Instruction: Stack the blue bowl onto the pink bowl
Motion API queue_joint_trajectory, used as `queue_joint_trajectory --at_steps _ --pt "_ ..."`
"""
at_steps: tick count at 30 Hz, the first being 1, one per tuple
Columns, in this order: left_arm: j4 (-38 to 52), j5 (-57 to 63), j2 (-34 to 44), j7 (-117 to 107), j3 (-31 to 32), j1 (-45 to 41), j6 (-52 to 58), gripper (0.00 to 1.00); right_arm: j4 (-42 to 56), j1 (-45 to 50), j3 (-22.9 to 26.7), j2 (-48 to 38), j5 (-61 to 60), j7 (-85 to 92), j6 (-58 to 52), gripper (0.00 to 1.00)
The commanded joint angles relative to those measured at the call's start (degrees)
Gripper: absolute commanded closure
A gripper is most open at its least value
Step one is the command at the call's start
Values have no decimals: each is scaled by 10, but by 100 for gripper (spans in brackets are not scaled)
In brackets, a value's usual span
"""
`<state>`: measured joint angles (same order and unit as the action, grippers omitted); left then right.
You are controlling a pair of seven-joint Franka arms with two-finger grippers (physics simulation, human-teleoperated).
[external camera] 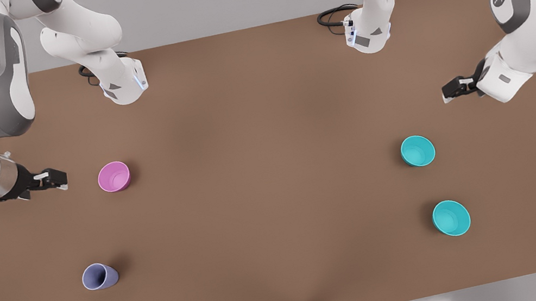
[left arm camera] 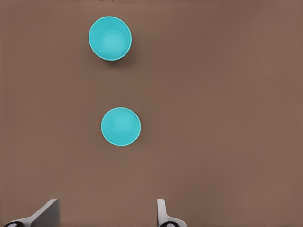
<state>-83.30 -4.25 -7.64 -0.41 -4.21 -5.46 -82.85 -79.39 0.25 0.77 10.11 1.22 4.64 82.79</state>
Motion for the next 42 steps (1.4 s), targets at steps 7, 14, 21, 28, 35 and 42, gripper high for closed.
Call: queue_joint_trajectory --at_steps 7,14,21,28,35,42 --pt "0 0 -1 -1 0 4 -6 0 -89 -14 0 -22 -4 49 -25 0" --pt "-1 0 -1 -1 0 4 2 0 -375 -51 5 -56 -31 7 250 0" --pt "-1 0 -1 0 0 4 2 0 -469 -114 4 -29 -51 40 402 0" --pt "-1 0 -1 -1 0 3 3 0 -567 -116 4 -40 -79 76 492 0" --pt "-1 0 -1 0 0 7 3 0 -592 -120 4 -33 -79 87 491 0" --pt "-2 0 -2 0 0 7 3 0 -596 -120 4 4 -79 92 497 0"
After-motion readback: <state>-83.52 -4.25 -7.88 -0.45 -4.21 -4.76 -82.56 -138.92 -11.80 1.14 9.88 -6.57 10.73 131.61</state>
